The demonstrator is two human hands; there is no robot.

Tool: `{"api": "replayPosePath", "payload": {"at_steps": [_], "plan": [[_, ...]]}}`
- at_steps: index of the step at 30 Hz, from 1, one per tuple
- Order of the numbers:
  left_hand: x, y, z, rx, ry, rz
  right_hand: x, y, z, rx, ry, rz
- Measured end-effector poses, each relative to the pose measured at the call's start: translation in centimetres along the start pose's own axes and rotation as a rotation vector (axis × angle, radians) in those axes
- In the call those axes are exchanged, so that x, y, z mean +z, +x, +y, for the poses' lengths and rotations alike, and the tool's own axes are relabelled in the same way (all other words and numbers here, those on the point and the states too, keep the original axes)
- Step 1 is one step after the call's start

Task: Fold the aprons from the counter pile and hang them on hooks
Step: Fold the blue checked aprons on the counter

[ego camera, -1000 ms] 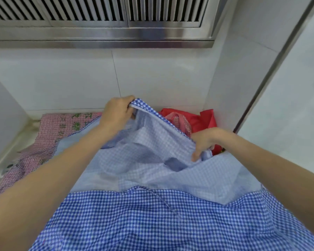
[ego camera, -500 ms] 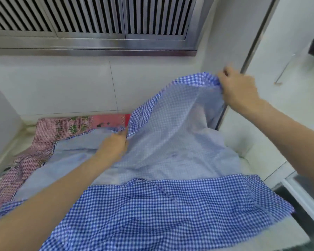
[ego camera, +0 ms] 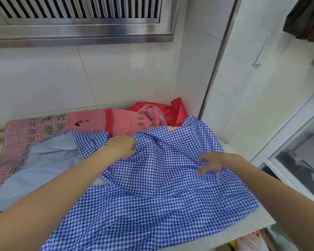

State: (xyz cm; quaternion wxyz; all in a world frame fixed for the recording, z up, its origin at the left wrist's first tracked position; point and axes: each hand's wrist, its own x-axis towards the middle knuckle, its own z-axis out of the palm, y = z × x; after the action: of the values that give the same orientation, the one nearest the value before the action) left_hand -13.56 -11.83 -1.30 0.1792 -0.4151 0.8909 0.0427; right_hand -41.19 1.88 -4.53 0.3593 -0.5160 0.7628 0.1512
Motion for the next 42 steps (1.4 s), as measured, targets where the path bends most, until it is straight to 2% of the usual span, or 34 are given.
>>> {"api": "replayPosePath", "payload": {"at_steps": [2,4,6,8,10,13,15,17,19,21,22,25,27,29,32,34,36,39,40,42], "plan": [[-0.2,2.0,0.8,0.008,-0.082,0.067,-1.2,1.2,1.1,-0.06,0.015,0.404],[-0.6,3.4,1.6,0.027,-0.18,0.117,-2.3,2.7,2.0,0.007,0.148,0.757],[-0.9,5.0,2.9,0.057,-0.278,0.148,-3.5,4.2,2.8,0.093,0.325,0.854],[-1.1,6.6,4.4,0.12,-0.382,0.143,-4.3,5.7,2.9,0.078,0.521,0.716],[-1.2,8.0,6.1,0.174,-0.499,0.087,-4.4,6.7,2.1,-0.058,0.779,0.468],[-0.5,9.1,8.9,0.217,-0.769,-0.218,-3.4,7.5,0.8,-0.224,0.718,0.115],[0.2,9.5,10.7,0.301,-0.773,-0.342,-2.9,7.1,0.6,-0.262,0.704,-0.161],[0.6,9.5,11.8,0.381,-0.773,-0.402,-2.9,6.7,1.1,-0.243,0.692,-0.261],[0.7,9.4,12.4,0.399,-0.833,-0.458,-3.2,6.2,1.7,-0.216,0.619,-0.148],[0.3,8.9,12.8,0.43,-0.853,-0.459,-3.3,5.1,2.3,-0.223,0.529,0.03],[0.2,8.8,12.8,0.448,-0.851,-0.448,-3.5,4.7,2.5,-0.245,0.539,0.066],[-0.7,7.7,12.9,0.465,-0.834,-0.396,-3.5,3.2,2.2,-0.328,0.77,-0.05],[-1.3,7.1,12.8,0.446,-0.845,-0.37,-3.8,2.8,1.5,-0.378,0.744,-0.051],[-1.7,6.8,12.7,0.463,-0.837,-0.33,-4.1,3.0,0.8,-0.391,0.59,0.02],[-1.4,6.7,11.6,0.429,-0.84,-0.222,-5.0,2.9,1.0,-0.335,0.411,0.259],[-0.8,6.7,10.5,0.344,-0.733,-0.225,-6.0,1.9,2.0,-0.29,0.478,0.327],[0.0,6.9,9.8,0.281,-0.586,-0.22,-7.3,0.2,2.9,-0.266,0.572,0.328],[0.1,7.3,9.4,0.178,-0.414,0.036,-9.9,-2.3,5.1,-0.148,0.542,0.399],[0.0,7.5,9.2,0.131,-0.398,0.123,-10.8,-2.7,6.1,-0.081,0.509,0.486],[-0.3,8.1,8.6,0.046,-0.388,0.261,-12.3,-3.3,7.7,0.065,0.487,0.759]]}}
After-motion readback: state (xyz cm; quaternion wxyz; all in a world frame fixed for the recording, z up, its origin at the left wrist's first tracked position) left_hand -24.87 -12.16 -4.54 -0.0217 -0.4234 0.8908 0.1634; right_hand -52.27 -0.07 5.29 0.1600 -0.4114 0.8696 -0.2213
